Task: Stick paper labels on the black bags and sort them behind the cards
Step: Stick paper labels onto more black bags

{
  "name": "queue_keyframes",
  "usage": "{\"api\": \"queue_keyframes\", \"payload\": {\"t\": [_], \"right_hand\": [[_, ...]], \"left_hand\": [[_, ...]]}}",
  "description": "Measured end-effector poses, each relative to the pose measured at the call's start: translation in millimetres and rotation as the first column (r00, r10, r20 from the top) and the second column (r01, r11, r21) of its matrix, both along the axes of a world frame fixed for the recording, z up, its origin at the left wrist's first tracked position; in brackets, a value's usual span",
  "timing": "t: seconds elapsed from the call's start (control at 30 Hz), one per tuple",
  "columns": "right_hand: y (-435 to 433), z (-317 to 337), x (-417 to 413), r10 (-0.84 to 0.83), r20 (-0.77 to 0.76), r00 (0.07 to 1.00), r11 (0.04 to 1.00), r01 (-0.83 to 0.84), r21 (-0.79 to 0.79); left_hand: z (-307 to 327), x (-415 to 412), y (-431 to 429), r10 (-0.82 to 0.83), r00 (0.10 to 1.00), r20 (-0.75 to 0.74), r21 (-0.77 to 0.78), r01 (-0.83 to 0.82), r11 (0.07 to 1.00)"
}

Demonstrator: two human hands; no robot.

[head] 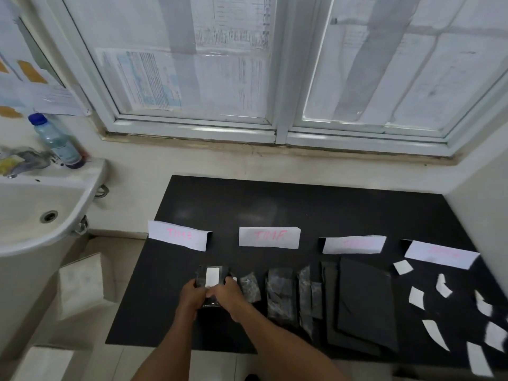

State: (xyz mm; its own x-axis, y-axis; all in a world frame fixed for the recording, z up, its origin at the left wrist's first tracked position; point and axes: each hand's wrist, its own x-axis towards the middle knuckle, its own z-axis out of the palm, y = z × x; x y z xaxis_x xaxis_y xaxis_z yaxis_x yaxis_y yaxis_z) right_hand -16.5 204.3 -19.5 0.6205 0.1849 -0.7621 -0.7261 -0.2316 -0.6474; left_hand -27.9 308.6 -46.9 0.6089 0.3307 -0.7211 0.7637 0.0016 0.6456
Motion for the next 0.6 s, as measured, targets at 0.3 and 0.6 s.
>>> {"api": "queue_keyframes", "payload": {"t": [0.3,0.6], "right_hand": [[-62.9,22.7,19.4,-0.011,0.364,0.931,0.969,0.099,-0.226],[-187.2,6.4,-11.4,-0.146,0.346,0.927,0.654,0.353,-0.669]], "left_hand": [[42.0,27.3,-54.0,-0.071,0.972,-0.223,0.395,0.157,0.905],[47.3,36.6,-131.5,-0.437,0.899,-0.034,0.479,0.398,0.782]]}}
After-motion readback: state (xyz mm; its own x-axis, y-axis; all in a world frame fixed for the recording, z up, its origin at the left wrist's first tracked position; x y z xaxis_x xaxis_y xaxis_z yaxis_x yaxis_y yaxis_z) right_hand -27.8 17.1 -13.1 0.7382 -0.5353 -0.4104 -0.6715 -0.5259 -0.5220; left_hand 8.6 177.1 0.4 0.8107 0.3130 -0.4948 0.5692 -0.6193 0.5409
